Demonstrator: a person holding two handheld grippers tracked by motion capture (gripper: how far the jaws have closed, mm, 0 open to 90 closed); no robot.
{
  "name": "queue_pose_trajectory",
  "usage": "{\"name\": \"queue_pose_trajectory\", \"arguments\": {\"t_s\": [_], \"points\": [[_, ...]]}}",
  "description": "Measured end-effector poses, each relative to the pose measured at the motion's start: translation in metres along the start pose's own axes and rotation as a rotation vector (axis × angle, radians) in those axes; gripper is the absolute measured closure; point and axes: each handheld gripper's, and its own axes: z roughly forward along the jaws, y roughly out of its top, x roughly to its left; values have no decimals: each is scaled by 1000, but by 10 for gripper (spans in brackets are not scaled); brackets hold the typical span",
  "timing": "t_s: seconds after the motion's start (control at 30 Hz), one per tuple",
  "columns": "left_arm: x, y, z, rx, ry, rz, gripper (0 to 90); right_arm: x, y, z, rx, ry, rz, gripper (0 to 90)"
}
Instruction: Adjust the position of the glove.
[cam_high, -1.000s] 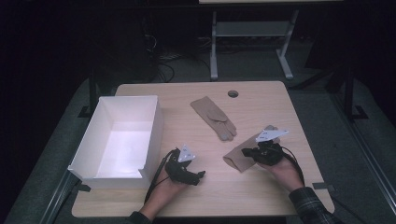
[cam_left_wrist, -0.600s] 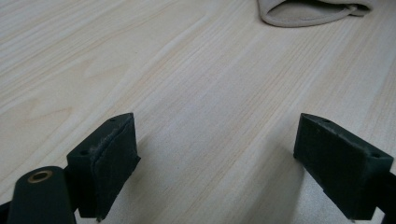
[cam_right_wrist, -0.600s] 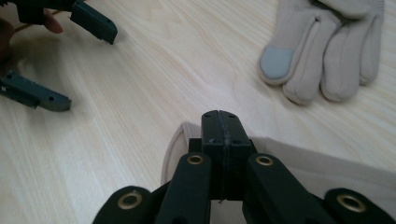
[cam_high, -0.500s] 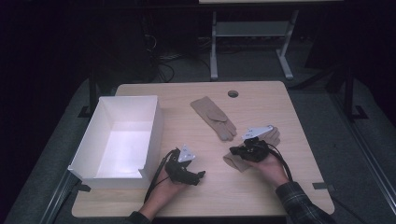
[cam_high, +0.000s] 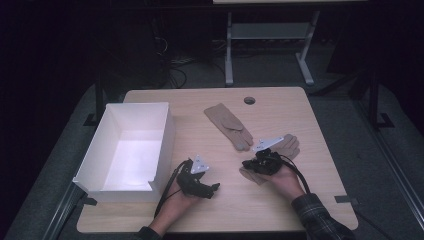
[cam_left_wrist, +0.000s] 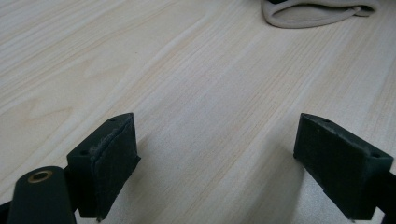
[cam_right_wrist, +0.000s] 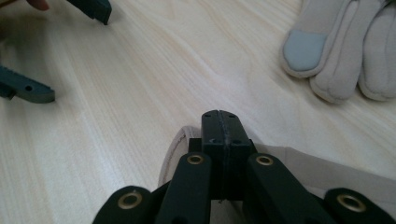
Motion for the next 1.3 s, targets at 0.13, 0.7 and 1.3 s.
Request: {"name": "queue_pose_trajectory", "arguments": {"t_s": [0.13, 0.7, 1.3], "points": [[0, 0, 0, 0, 1, 0, 127, 0, -2, -2, 5, 14, -12, 900], [0, 0, 0, 1, 1, 1, 127, 7, -19, -22, 45, 39, -43, 899], [0, 0, 0, 1, 3, 3, 127, 11, -40, -46, 71, 31, -45, 899]]}}
